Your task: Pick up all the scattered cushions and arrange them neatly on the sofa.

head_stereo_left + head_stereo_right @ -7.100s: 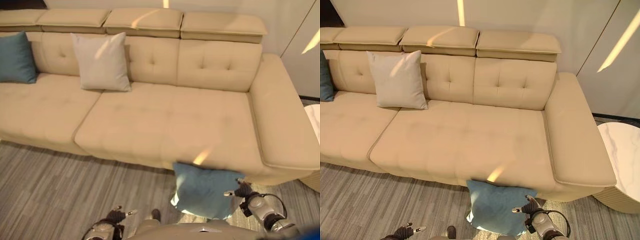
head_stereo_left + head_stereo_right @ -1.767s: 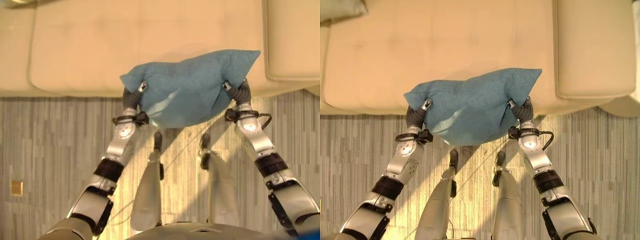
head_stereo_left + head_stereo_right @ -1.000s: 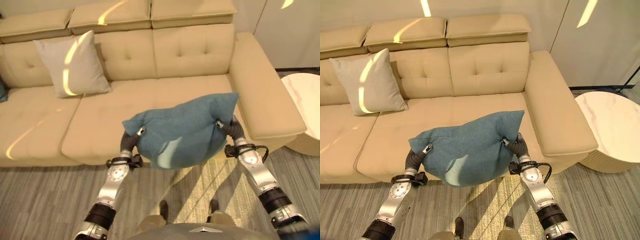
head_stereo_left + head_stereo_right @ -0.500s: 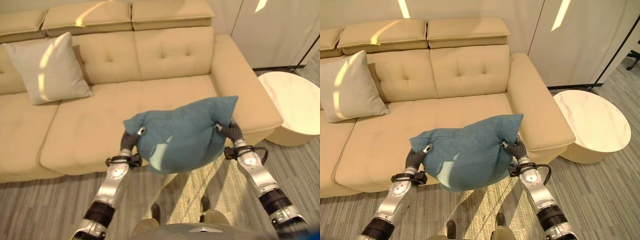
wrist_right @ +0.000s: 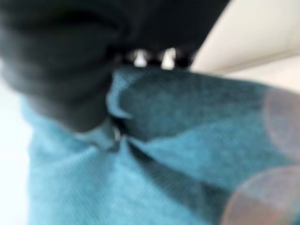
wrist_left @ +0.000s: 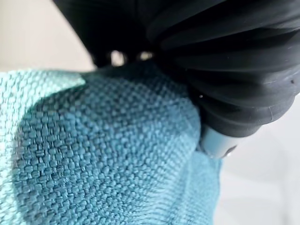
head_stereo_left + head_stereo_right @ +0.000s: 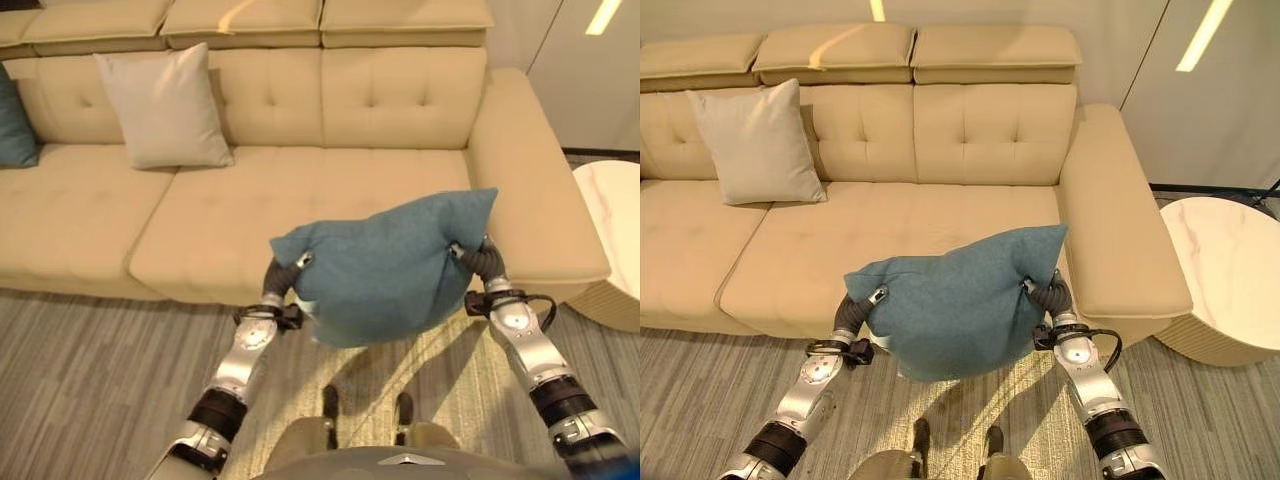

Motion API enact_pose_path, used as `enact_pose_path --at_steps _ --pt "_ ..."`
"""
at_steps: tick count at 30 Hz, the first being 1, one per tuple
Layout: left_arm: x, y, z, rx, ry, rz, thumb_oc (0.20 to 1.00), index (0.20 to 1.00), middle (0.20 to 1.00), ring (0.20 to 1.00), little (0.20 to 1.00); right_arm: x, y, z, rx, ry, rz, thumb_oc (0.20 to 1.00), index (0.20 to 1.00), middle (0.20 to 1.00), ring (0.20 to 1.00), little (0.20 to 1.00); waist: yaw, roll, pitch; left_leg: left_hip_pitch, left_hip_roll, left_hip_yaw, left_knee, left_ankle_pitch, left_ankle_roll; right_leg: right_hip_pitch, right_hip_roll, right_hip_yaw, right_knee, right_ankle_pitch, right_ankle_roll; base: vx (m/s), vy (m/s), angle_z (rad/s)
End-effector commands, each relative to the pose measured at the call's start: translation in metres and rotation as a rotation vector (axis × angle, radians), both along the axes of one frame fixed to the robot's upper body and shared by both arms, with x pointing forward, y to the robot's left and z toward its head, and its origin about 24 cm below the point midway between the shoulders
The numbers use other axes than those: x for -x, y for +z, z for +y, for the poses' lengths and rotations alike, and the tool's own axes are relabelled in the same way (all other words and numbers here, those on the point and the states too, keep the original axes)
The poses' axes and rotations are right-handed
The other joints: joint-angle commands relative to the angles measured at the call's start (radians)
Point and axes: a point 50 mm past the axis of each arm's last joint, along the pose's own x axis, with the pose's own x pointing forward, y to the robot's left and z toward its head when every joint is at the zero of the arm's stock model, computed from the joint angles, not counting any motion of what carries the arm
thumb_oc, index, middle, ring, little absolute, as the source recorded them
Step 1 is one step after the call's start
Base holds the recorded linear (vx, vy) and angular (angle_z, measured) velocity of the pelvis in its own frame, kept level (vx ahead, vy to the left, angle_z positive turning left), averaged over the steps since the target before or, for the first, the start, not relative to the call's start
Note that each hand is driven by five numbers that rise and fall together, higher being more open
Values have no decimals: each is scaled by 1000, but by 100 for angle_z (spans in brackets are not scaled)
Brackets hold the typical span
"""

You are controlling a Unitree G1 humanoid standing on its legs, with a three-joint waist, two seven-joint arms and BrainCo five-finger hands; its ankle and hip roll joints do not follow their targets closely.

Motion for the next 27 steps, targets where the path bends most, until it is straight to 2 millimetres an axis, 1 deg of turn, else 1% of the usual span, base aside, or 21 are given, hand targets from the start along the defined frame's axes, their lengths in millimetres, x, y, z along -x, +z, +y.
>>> enact_pose_path --at_steps 1,2,4,6,7,9,11,13,15,16,18,19,20,22,23,24,25,26,27 --pt "-17 46 -8 43 -56 -220 200 200 200 200 200 -11 48 18 -56 71 -257 200 200 200 200 200 6 -60 -63 -89 -41 -7 114 -54 -73 155 -41 27 -54 -36 106 212 236 -18" --pt "-17 47 -7 37 -57 -225 200 200 200 200 200 -10 49 19 -59 78 -262 200 200 200 200 200 8 -60 -61 -83 -41 -5 128 -70 -64 157 -62 29 -18 -42 111 208 235 -11" --pt "-17 49 -5 23 -62 -229 200 200 200 200 200 -11 50 23 -60 87 -262 200 200 200 200 200 13 -66 -51 -72 -42 8 159 -98 -46 132 -97 34 74 -29 121 165 208 -29" --pt "-19 54 1 9 -54 -247 200 200 200 200 200 -13 53 31 -80 116 -275 200 200 200 200 200 17 -61 -31 -54 -32 21 180 -129 -23 55 -116 35 211 -9 115 142 224 -24" --pt "-19 56 1 6 -55 -253 200 200 200 200 200 -14 53 34 -90 127 -278 200 200 200 200 200 21 -62 -30 -48 -30 22 182 -137 -18 32 -118 30 219 -5 107 164 171 -31" --pt "-19 57 2 8 -54 -260 200 200 200 200 200 -15 54 35 -92 132 -279 200 200 200 200 200 21 -66 -34 -36 -31 19 179 -146 -16 18 -109 29 203 -4 102 112 59 -42" --pt "-18 55 1 13 -56 -256 200 200 200 200 200 -16 55 36 -89 137 -281 200 200 200 200 200 14 -74 -42 -7 -42 12 164 -158 -11 -8 -70 37 150 4 98 186 51 -25" --pt "-18 55 1 10 -57 -251 200 200 200 200 200 -19 58 37 -97 145 -289 200 200 200 200 200 5 -91 -44 27 -68 5 144 -174 -3 -46 -31 34 53 47 104 258 41 -12" --pt "-18 53 0 13 -58 -245 200 200 200 200 200 -20 58 37 -96 149 -284 200 200 200 200 200 -7 -99 -44 74 -87 -12 128 -201 2 -75 8 31 -30 92 120 320 35 -18" --pt "-18 53 -1 9 -58 -248 200 200 200 200 200 -20 58 37 -96 149 -284 200 200 200 200 200 -12 -102 -43 96 -100 -24 122 -215 7 -103 30 30 -53 112 129 318 26 -6" --pt "-19 53 -1 8 -58 -249 200 200 200 200 200 -19 57 35 -95 146 -278 200 200 200 200 200 -23 -110 -42 121 -119 -46 124 -235 7 -112 47 28 -78 122 139 353 -17 23" --pt "-17 50 -6 17 -73 -240 200 200 200 200 200 -14 51 31 -97 131 -263 200 200 200 200 200 -31 -117 -53 152 -130 -83 128 -265 7 -88 44 65 -98 133 129 326 -35 47" --pt "-17 50 -6 17 -73 -239 200 200 200 200 200 -13 51 31 -97 130 -262 200 200 200 200 200 -31 -116 -52 153 -129 -84 129 -266 7 -86 45 64 -99 133 129 353 -46 72" --pt "-16 47 -10 31 -82 -229 200 200 200 200 200 -8 45 24 -88 111 -244 200 200 200 200 200 -42 -112 -68 184 -111 -108 139 -290 -13 -74 36 74 -91 135 123 336 -91 57" --pt "-14 44 -15 39 -94 -222 200 200 200 200 200 -5 41 20 -82 95 -234 200 200 200 200 200 -54 -107 -77 191 -88 -116 173 -306 -40 -49 29 64 -91 127 116 369 -139 32" --pt "-14 43 -15 44 -98 -218 200 200 200 200 200 -3 39 18 -83 92 -224 200 200 200 200 200 -57 -106 -77 172 -67 -101 217 -279 -59 -31 23 57 -92 122 110 270 -134 68" --pt "-14 44 -18 49 -107 -221 200 200 200 200 200 -3 40 16 -81 86 -229 200 200 200 200 200 -60 -111 -67 119 -53 -86 323 -239 -78 -12 13 51 -98 119 104 91 -111 85" --pt "-15 45 -20 56 -117 -225 200 200 200 200 200 -3 40 13 -80 73 -234 200 200 200 200 200 -62 -118 -51 4 -32 -66 488 -197 -97 1 7 41 -100 117 90 66 -118 88" --pt "-15 46 -21 68 -119 -226 200 200 200 200 200 -3 41 12 -78 70 -234 200 200 200 200 200 -62 -122 -48 -24 -10 -36 515 -192 -86 15 9 33 -105 104 77 104 -121 64"
